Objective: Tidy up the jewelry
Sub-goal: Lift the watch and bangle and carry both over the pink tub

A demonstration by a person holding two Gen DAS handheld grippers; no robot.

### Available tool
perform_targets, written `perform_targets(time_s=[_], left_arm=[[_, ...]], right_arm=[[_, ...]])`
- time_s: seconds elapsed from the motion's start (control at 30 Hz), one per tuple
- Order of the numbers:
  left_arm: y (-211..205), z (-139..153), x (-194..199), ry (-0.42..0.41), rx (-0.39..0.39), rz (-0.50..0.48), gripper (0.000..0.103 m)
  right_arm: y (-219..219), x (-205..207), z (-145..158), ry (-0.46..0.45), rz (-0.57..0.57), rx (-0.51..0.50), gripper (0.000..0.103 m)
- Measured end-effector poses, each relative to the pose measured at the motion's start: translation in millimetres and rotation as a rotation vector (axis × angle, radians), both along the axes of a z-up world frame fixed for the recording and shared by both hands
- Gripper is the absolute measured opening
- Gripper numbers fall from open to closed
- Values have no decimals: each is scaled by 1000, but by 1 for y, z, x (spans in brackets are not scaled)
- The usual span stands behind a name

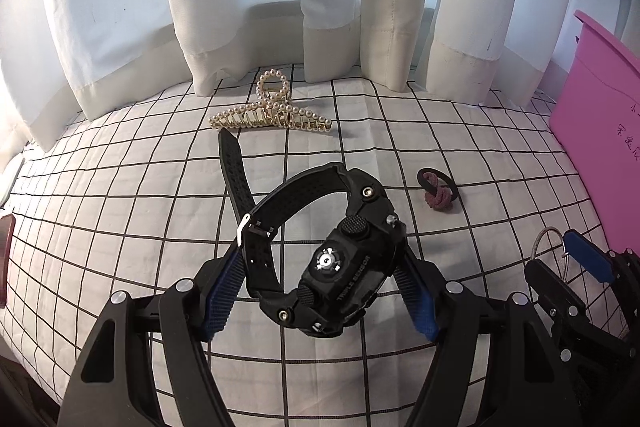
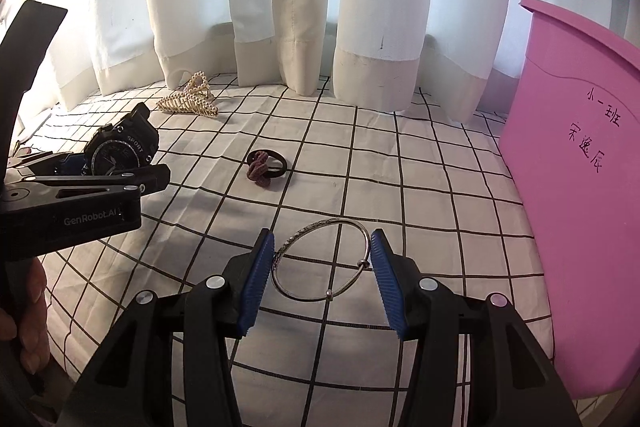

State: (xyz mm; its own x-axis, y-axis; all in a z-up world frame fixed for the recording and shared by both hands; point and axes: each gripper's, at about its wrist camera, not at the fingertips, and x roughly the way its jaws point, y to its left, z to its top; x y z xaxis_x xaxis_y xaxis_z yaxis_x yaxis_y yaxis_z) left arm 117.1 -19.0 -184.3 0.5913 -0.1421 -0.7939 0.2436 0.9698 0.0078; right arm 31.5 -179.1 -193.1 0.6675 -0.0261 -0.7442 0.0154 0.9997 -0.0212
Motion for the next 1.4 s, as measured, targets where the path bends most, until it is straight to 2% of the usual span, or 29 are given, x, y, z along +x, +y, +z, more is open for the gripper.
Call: perform_targets(time_s=[0.43, 0.77, 0.93, 1.17, 1.4], left_arm=[[12, 59, -14, -29, -2, -103, 69], [10, 119, -31, -101, -47, -195, 69], [-3, 153, -44, -164, -90, -255, 69], [-43, 190, -56, -224, -133, -333, 69], [-118, 213, -69, -239, -160, -405, 69]], right_arm=[[12, -12, 65, -39, -75, -11, 48], [20, -29, 135, -128, -125, -22, 48], [11, -44, 176, -187, -165, -30, 48], [-30, -68, 215, -256, -238, -35, 48], [-117, -91, 233, -284, -310, -6, 48]])
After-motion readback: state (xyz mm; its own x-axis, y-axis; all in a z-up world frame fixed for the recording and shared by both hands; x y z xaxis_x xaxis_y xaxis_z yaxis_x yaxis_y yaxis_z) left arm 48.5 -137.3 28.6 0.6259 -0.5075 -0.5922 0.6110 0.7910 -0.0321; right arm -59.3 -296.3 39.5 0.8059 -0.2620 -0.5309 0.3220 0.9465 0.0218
